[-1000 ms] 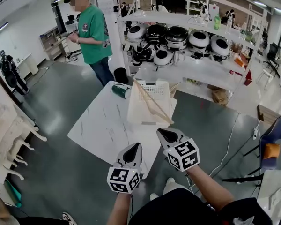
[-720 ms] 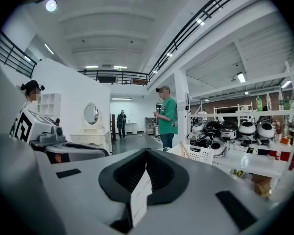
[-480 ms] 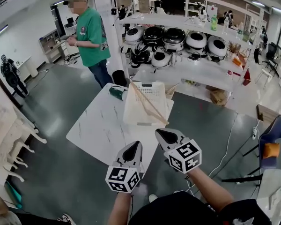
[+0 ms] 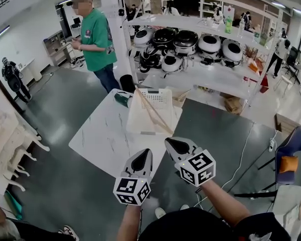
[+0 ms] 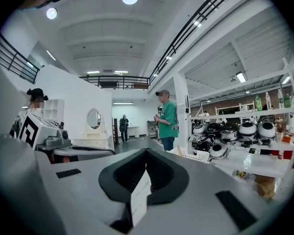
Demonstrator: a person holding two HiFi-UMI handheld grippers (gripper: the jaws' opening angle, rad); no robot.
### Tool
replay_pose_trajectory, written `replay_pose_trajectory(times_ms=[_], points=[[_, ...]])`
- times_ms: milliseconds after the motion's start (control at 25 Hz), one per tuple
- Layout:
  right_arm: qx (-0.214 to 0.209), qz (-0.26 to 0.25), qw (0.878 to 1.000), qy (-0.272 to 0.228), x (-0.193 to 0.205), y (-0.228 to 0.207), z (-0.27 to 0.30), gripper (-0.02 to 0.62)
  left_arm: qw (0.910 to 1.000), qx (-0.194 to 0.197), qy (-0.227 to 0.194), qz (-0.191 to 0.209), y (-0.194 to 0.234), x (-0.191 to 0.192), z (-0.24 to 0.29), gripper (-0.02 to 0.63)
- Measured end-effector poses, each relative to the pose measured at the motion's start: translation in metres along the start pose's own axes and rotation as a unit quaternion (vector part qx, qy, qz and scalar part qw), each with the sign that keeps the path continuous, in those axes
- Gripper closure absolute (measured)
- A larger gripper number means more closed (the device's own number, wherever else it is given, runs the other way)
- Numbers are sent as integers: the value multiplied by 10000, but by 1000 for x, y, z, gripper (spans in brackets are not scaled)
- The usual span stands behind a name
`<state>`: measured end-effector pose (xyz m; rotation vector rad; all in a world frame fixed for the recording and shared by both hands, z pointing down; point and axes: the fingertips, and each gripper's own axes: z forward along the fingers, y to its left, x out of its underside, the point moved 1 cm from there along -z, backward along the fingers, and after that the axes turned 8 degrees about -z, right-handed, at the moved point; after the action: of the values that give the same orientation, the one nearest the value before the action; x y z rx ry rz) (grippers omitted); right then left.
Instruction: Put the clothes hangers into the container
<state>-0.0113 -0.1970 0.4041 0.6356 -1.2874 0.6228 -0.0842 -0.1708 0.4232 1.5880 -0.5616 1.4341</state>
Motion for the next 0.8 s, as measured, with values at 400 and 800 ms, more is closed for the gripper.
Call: replay_pose_trajectory(times_ms=[400, 800], points=[[-125, 38, 9999, -30, 0, -6, -15, 577, 9999, -146, -45, 71, -18, -1, 0, 601], [-139, 97, 9998, -38, 2, -11, -27, 576, 9997, -226, -77, 101, -29, -1, -2, 601]])
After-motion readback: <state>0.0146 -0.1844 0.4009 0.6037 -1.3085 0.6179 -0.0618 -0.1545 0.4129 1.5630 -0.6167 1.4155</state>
